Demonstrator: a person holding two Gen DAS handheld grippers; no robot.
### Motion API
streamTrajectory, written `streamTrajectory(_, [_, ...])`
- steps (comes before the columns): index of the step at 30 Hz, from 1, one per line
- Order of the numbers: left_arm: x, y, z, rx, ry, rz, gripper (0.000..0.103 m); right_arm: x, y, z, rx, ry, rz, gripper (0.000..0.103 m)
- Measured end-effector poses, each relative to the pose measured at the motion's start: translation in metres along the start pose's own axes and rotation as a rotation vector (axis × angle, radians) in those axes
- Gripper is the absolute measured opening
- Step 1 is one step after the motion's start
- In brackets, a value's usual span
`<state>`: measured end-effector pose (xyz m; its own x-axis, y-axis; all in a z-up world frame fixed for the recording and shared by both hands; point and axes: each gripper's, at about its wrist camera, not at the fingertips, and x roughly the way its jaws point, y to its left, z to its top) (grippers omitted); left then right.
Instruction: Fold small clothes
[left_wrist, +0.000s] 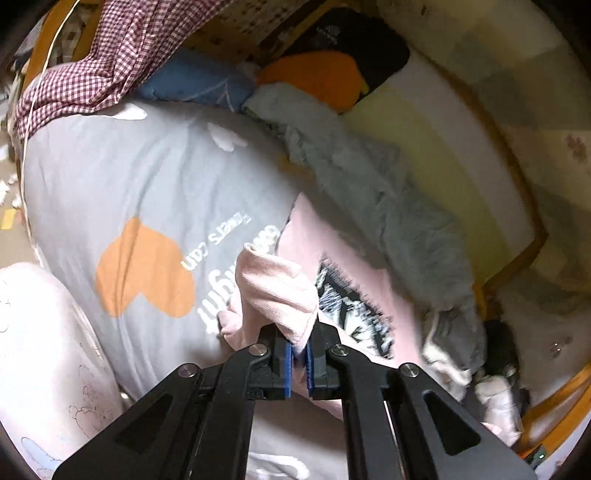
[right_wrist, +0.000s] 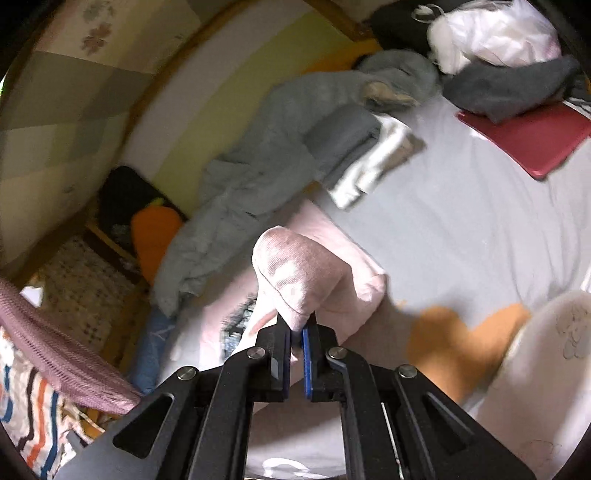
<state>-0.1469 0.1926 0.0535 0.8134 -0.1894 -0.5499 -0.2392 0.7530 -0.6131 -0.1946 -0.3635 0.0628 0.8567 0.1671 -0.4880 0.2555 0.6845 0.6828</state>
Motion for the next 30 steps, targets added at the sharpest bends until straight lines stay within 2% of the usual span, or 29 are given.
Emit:
streamTrajectory(3, [0.021,-0.008,0.003,-0.008,0.045,0.042,0.005,0.016,-0.008,-0.002,0.025,0.043,-0.072,0.005])
streamTrajectory(5, [0.039,-0.017,0.009,-0.002,0.042,0.060,0.005,0.034,-0.001,0.001,-0.060,0.068,-0.167,0.005])
streamTrajectory(7, [0.058,-0.027,0.014,0.026,0.022,0.091,0.005,0.057,0.005,0.007,-0.114,0.060,-0.221,0.005])
streamTrajectory(13, [0.130,-0.027,0.034,-0.006,0.075,0.170,0.005,0.123,0.010,0.033,-0.059,0.089,-0.222,0.005])
streamTrajectory(20, [0.175,-0.019,0.044,-0.020,0.101,0.220,0.005,0.191,0.005,0.052,0.019,0.149,-0.231,0.005])
streamTrajectory(22, [0.181,-0.018,0.046,-0.018,0.093,0.213,0.005,0.202,0.003,0.055,0.037,0.147,-0.214,0.005])
streamTrajectory(25, [0.182,-0.018,0.049,-0.028,0.059,0.151,0.005,0.208,0.003,0.058,0.046,0.124,-0.180,0.005])
streamTrajectory(27, [0.178,-0.021,0.051,-0.005,0.007,0.100,0.005,0.205,0.005,0.060,0.039,0.083,-0.128,0.005])
streamTrajectory(29, [0.179,-0.025,0.051,0.032,-0.022,0.093,0.005,0.199,0.008,0.060,0.013,0.020,-0.075,0.005])
streamTrajectory(30, [0.184,-0.025,0.049,0.045,-0.017,0.102,0.007,0.199,0.009,0.061,-0.006,0.003,-0.075,0.005])
